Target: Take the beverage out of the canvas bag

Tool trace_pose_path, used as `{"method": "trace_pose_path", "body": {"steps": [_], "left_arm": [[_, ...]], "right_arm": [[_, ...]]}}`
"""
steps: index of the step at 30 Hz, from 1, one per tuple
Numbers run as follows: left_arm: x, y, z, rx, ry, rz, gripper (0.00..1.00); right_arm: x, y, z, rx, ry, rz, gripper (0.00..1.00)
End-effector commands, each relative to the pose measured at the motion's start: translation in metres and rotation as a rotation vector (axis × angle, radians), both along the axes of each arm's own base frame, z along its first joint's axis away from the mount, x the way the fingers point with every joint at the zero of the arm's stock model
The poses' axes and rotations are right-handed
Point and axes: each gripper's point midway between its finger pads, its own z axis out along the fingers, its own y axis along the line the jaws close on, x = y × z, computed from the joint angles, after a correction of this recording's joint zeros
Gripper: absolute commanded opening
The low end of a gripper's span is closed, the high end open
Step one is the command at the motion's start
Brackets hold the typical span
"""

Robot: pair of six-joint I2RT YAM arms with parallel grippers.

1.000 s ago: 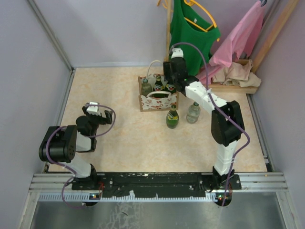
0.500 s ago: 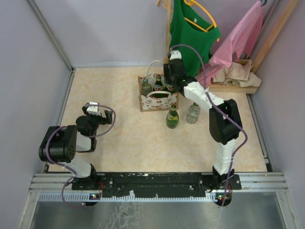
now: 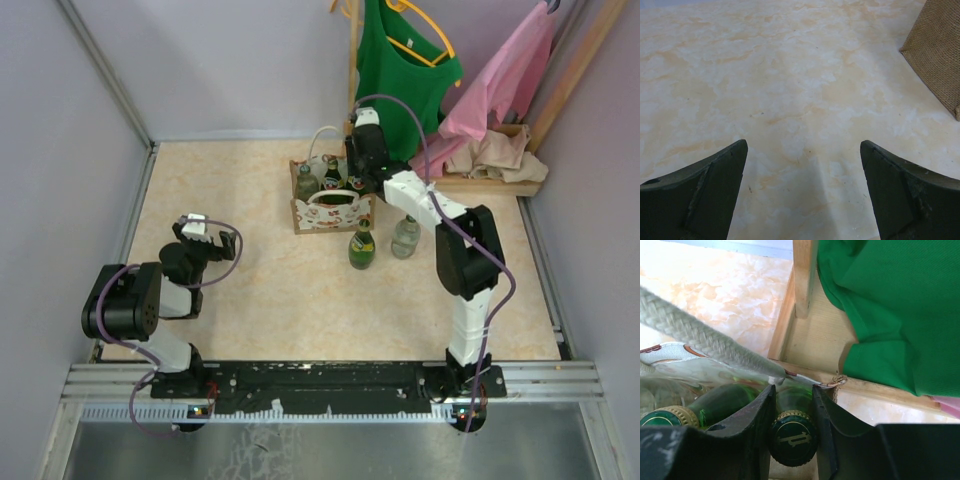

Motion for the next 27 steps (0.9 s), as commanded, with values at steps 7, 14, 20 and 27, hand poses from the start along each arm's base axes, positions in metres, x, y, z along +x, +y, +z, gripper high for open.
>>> {"method": "trace_pose_path", "body": {"steps": [7, 14, 20, 27], "left_arm": [[0.005, -0.001, 0.007, 0.009, -0.023, -0.004, 1.00], [0.005, -0.001, 0.007, 0.008, -0.023, -0.003, 1.00], [0.004, -0.002, 0.006, 0.008, -0.023, -0.005, 1.00], [0.005, -0.001, 0.007, 0.009, -0.023, -0.002, 1.00]], "right_arm": [[0.015, 0.010, 0.082, 0.094, -0.178, 0.027, 0.00], [0.009, 0.014, 0.152, 0.168, -0.303, 0.064, 0.00], [0.000, 0.015, 0.211, 0.222, -0.412, 0.091, 0.00], [-0.023, 0.010, 0.260, 0.256, -0.507, 0.116, 0.00]]}}
